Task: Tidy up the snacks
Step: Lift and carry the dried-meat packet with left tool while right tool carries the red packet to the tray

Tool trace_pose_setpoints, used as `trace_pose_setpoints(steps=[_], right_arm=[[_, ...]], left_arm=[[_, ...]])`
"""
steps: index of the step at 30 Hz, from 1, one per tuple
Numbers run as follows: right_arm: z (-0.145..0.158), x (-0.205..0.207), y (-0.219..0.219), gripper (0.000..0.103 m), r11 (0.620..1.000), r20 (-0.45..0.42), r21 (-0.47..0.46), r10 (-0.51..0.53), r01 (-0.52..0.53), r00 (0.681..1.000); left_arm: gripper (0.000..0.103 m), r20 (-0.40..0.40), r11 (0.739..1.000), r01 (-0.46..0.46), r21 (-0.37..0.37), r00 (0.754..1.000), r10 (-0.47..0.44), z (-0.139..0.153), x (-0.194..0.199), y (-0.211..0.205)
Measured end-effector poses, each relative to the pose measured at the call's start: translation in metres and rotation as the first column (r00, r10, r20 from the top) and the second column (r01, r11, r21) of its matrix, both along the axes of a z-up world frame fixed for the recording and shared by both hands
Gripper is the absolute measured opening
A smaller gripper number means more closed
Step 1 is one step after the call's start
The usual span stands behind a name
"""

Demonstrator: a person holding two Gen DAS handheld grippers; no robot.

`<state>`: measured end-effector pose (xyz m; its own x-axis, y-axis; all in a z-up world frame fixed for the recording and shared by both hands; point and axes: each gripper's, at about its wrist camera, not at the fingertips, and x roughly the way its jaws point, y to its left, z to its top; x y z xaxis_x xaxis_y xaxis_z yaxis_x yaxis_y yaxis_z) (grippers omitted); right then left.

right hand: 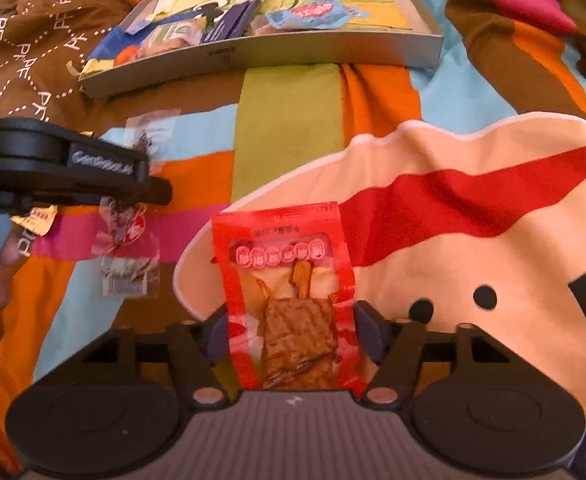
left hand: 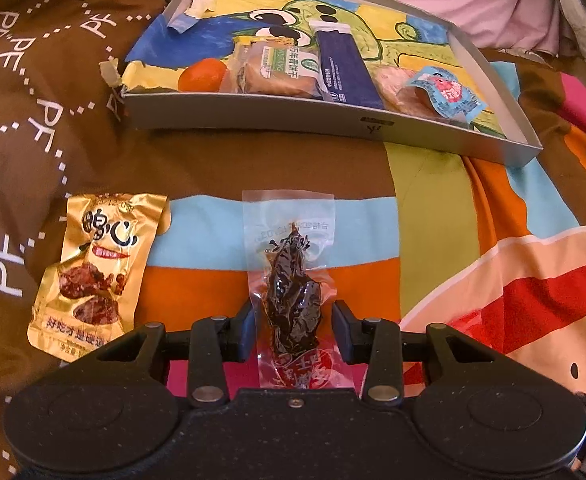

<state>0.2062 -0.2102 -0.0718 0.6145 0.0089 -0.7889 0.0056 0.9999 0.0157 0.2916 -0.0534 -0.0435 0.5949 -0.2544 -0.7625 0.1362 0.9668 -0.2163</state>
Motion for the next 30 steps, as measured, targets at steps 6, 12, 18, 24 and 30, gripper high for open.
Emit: trace_pose_setpoints(steps=[6,12,18,24,30], right_arm=[[0.001,0.004,-0.004,0.056,0.999,0.023,0.041,-0.035,0.034,0.999],[0.007,-0.013,0.000,0.049,0.998,-0.005,0.036,-0.055,0.055,0.998],[0.013,-0.027,0.003,0.050,0.996,-0.015,0.039,-0.081,0.081,0.997],[0.032,-0.039,0.005,0.050,0.998,-0.018,-0.004,-0.067,0.067,0.998],[0.076,-0.040,0.000,0.050,0.997,0.003,-0.014,-0.070,0.070,0.998]], left_arm=[[0.041,0.012,0.999,0.045,-0.020,0.999,-0.045,0.000,-0.004,-0.002],[0.041,-0.016,0.998,0.060,-0.026,0.998,-0.060,0.008,-0.017,-0.001],[0.041,-0.034,0.997,0.074,-0.012,0.997,-0.075,0.022,-0.034,0.003],[0.041,-0.041,0.998,0.061,-0.018,0.997,-0.062,0.053,-0.045,0.003],[0.041,-0.055,0.999,0.044,-0.026,0.997,-0.046,0.093,-0.045,0.005]])
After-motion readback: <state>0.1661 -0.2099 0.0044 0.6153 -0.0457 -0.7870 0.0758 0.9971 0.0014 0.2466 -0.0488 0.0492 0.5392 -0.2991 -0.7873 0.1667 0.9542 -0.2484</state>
